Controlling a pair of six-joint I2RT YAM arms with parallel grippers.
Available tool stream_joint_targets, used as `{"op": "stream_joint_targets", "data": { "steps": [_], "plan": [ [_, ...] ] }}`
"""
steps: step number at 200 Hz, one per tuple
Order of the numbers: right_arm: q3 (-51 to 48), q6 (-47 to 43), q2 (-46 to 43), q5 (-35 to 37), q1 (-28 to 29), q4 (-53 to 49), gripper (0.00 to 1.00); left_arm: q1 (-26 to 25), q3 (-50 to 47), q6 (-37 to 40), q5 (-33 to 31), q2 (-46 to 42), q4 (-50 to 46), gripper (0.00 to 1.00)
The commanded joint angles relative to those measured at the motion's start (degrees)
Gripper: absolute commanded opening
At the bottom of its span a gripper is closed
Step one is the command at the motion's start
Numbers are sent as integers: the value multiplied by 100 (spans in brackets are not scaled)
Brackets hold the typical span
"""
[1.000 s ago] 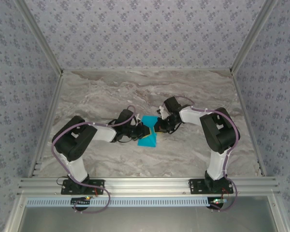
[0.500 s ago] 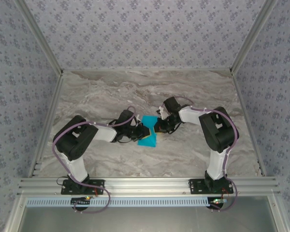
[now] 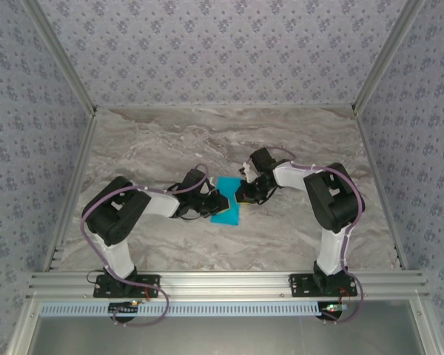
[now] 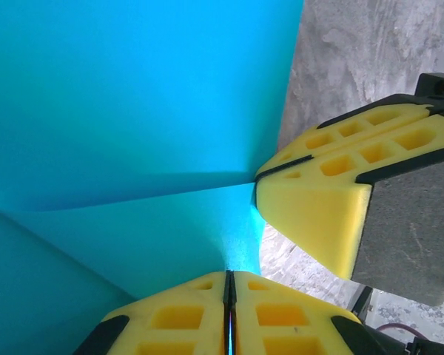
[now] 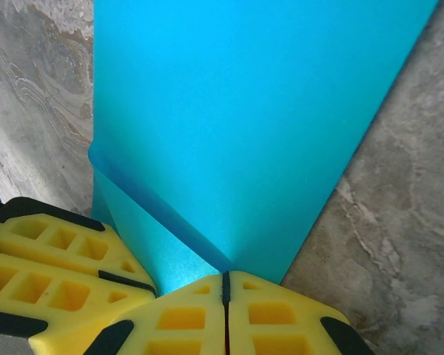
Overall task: Fold a paper plane with a square sheet of paper (pick it up from the middle)
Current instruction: Fold the triangle a second time at the center of the table.
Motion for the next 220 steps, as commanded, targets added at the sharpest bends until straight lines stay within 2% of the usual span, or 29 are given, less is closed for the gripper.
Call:
{"op": "stream_joint_targets", "data": {
  "steps": [1, 41, 106, 220],
  "plan": [
    [129, -96, 139, 25, -35, -151, 9, -45, 28, 156, -116, -10, -208, 11],
    [157, -107, 191, 16, -30, -176, 9, -44, 22, 160, -108, -40, -246, 11],
    [174, -157, 245, 68, -13, -247, 9, -47, 197, 228, -68, -607, -299, 12],
    [216, -172, 298, 69, 1, -299, 9, -80, 542, 285, -278, -54, -972, 11]
  ]
}}
